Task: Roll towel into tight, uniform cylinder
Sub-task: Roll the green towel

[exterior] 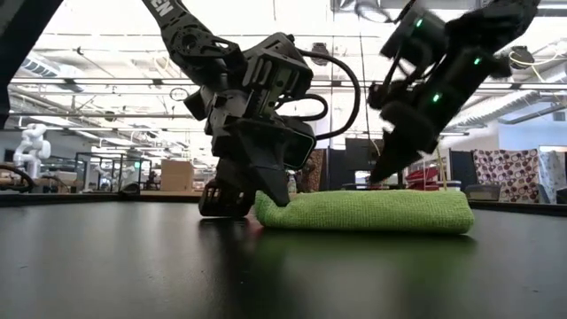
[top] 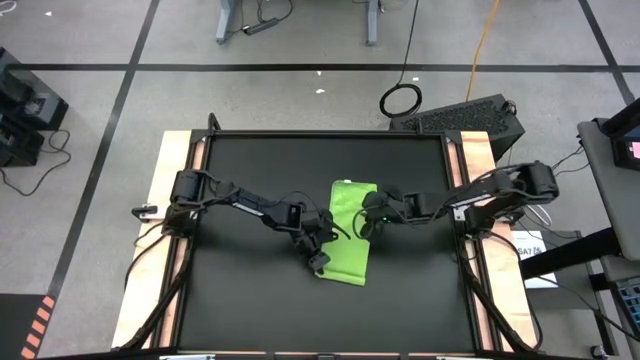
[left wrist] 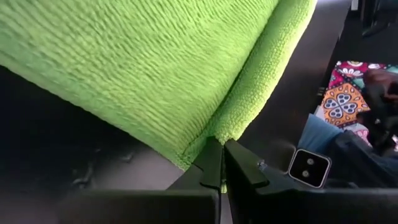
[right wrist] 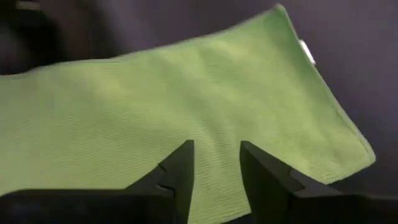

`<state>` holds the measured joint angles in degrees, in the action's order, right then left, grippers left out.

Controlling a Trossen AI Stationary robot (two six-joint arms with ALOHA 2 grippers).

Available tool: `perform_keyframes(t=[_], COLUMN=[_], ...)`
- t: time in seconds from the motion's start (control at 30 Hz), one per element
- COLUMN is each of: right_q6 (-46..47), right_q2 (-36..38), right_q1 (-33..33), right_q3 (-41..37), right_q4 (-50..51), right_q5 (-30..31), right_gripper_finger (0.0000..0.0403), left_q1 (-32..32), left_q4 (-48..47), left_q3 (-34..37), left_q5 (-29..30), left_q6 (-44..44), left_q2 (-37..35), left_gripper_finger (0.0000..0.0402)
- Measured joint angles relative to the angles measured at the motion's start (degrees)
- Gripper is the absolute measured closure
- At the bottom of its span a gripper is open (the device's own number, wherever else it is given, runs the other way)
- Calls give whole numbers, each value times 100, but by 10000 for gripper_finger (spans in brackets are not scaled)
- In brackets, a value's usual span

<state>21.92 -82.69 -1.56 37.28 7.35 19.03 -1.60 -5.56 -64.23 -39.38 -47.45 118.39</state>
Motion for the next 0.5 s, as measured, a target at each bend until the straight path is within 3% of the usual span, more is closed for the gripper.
perform_keyframes(t=[0.13,0.33,0.5], right_q6=[-241,-862,-1324], right_q2=[487,893,677], right_q1=[-273,-1160,-2301], right_q3=[4,11,13], right_q4=[172,-265,-518], right_q5=[-17,-914,-512], right_gripper_finger=[250,228,240], left_q1=[41,41,37], left_q4=[-11,-27,-104], left_q3=[0,0,0], left_q5=[4,11,11], left_q6=[-12,14,140], left_q2=[-2,-2,-4], left_gripper_finger=[393,393,393])
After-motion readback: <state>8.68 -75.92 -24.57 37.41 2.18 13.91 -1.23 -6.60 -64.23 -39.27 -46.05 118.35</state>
